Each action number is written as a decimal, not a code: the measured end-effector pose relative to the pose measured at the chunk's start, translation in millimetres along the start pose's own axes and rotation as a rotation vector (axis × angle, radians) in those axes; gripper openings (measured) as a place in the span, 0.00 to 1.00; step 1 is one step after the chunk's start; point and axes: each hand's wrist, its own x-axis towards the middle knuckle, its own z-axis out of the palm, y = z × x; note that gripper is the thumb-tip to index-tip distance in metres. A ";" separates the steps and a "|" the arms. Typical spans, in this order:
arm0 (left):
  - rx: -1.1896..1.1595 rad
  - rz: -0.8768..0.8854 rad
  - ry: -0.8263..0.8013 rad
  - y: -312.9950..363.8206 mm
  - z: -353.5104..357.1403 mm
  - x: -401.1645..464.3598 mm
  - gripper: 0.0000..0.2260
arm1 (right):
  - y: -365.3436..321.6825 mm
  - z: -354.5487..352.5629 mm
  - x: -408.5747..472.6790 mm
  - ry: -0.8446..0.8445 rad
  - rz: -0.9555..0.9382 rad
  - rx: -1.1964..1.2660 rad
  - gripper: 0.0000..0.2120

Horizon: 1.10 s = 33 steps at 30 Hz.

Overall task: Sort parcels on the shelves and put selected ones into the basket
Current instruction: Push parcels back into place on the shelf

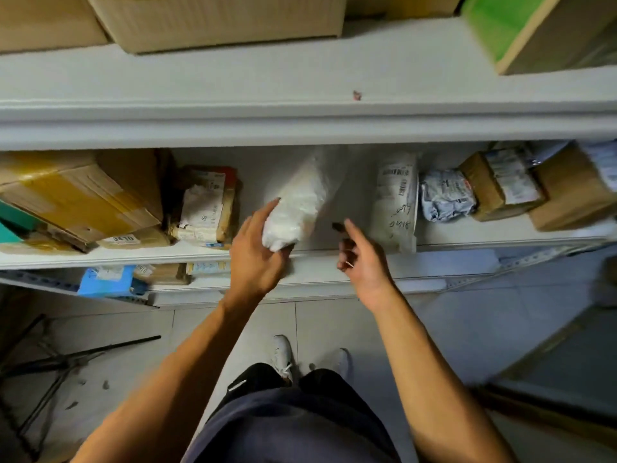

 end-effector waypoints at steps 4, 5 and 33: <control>-0.865 -0.601 0.062 12.6 -12.3 15.6 0.21 | -0.9 -23.6 -7.6 0.060 0.053 -0.018 0.10; -1.001 -0.732 -0.013 18.4 -14.9 12.3 0.18 | -0.3 -24.1 -10.4 0.036 0.057 -0.030 0.09; 0.857 -0.220 -0.125 -21.7 -52.2 27.5 0.48 | -50.2 -5.2 80.6 0.346 -0.344 -1.005 0.42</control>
